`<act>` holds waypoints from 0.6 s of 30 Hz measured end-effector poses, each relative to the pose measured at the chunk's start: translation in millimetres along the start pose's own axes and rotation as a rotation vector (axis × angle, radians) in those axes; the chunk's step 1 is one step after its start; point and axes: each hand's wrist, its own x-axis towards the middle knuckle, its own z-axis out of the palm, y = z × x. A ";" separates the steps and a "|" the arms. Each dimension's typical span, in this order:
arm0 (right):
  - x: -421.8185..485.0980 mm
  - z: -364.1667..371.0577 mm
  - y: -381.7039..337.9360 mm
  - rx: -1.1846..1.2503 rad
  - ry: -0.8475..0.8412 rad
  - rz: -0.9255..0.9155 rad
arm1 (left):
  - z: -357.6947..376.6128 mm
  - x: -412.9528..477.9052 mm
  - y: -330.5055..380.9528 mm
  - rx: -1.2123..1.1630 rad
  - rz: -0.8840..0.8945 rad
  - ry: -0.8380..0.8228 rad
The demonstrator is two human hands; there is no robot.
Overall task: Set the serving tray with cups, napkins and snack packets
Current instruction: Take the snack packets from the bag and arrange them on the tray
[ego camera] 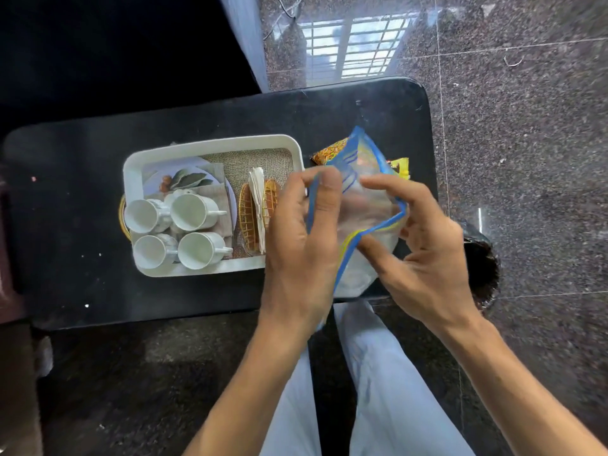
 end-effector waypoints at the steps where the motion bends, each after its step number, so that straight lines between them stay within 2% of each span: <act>1: 0.1 -1.1 -2.0 -0.007 0.078 -0.007 | -1.8 -3.7 -0.2 0.025 0.089 0.072; 3: 1.3 -6.2 -6.2 0.014 0.265 0.008 | -7.4 -16.0 -5.0 0.025 0.157 0.213; 4: 2.8 -9.2 -9.0 0.057 0.364 0.026 | -9.7 -25.2 -8.4 0.006 0.106 0.262; 6: 5.2 -13.0 -16.5 0.189 0.524 0.055 | -11.4 -44.5 -18.0 -0.060 -0.105 0.258; 8: 4.9 -12.5 -25.1 0.291 0.596 0.114 | -7.9 -58.3 -24.8 -0.161 -0.334 0.135; 11: -2.7 -2.8 -34.6 0.542 0.581 0.325 | 0.3 -60.4 -33.3 -0.332 -0.439 -0.009; 15: -15.5 10.4 -40.8 0.905 0.444 0.609 | 6.8 -38.1 -38.2 -0.487 -0.404 -0.022; 18: -24.8 13.9 -38.2 1.000 0.337 0.855 | 5.4 -21.5 -43.1 -0.542 -0.373 -0.070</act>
